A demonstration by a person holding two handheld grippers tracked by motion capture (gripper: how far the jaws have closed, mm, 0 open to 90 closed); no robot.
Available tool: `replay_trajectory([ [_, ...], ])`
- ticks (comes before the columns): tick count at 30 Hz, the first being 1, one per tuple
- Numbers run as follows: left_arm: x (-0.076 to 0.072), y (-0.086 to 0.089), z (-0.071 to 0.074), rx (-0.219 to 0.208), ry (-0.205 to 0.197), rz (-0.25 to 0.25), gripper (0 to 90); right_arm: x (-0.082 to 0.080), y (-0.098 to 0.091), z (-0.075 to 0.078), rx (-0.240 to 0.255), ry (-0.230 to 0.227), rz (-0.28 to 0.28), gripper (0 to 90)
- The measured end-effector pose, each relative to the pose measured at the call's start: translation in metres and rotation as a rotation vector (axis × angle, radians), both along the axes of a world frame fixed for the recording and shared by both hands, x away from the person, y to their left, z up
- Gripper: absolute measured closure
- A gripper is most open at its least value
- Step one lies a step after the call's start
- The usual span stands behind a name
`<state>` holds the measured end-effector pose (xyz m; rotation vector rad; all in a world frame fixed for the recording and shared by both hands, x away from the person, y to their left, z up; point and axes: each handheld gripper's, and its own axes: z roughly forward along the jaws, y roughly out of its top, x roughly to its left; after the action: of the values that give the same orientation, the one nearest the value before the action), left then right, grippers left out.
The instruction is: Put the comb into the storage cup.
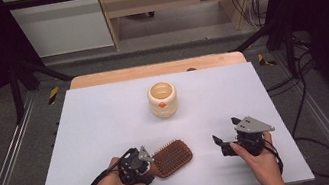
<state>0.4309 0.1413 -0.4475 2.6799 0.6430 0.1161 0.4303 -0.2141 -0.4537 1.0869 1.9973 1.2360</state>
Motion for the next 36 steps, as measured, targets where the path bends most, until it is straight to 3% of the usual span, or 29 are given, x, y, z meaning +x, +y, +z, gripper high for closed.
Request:
replay_trajectory([
  [15,-0.002,-0.009,-0.002,0.041,-0.013,-0.008,68.4,0.000,0.000,-0.001,0.005,0.008,0.000,9.7],
  [20,-0.002,-0.008,-0.003,0.026,-0.008,0.010,71.6,0.000,0.000,0.000,0.009,0.010,0.001,9.7],
  [25,-0.004,-0.005,-0.003,0.001,-0.031,0.009,72.1,0.000,0.000,0.000,0.013,0.011,0.003,9.9],
  [30,-0.005,-0.005,0.001,-0.016,-0.111,0.012,72.1,0.000,0.000,0.000,0.020,0.006,0.003,10.0],
  [36,-0.001,-0.002,0.012,-0.109,-0.241,0.055,72.1,-0.001,0.000,0.002,0.052,-0.003,0.005,9.9],
])
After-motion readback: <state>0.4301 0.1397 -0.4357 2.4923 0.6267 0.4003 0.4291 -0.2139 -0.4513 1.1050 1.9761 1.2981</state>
